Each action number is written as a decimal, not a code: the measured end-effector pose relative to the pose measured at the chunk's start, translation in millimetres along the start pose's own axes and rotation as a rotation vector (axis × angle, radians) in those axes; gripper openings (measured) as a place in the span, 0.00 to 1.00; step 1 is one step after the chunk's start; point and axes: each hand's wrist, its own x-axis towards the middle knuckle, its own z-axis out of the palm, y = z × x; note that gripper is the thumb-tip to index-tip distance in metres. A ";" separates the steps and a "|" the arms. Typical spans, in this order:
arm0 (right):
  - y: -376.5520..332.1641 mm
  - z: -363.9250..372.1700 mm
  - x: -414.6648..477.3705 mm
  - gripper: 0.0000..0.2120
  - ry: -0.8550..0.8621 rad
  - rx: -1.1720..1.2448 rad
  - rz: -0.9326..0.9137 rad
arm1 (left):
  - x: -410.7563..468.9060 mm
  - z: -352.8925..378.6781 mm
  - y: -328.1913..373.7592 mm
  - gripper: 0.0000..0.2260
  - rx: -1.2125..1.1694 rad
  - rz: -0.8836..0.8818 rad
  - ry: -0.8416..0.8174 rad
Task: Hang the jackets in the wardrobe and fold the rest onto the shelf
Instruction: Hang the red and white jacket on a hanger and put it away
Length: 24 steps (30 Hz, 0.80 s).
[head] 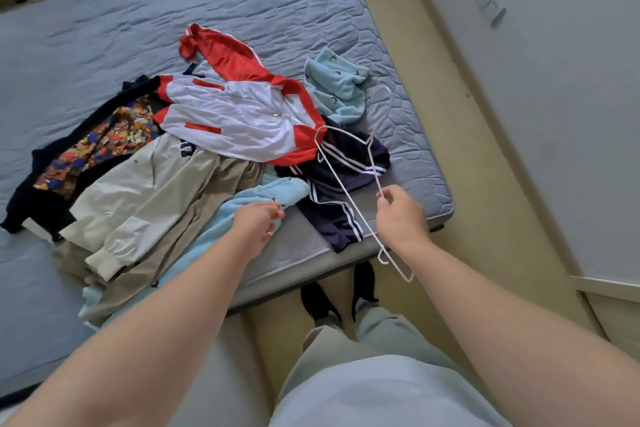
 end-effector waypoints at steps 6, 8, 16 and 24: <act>5.8 51.8 34.3 0.08 0.043 0.168 0.133 | 57.5 21.2 15.2 0.13 0.557 0.230 0.056; 7.6 73.8 50.2 0.07 0.040 0.251 0.155 | 80.4 29.7 18.5 0.14 0.804 0.283 0.073; 30.8 131.4 106.5 0.10 0.034 0.524 0.293 | 182.0 73.5 26.5 0.17 1.106 0.345 0.058; 47.6 149.5 144.7 0.12 -0.097 0.768 0.424 | 267.1 122.6 39.4 0.25 1.388 0.423 0.056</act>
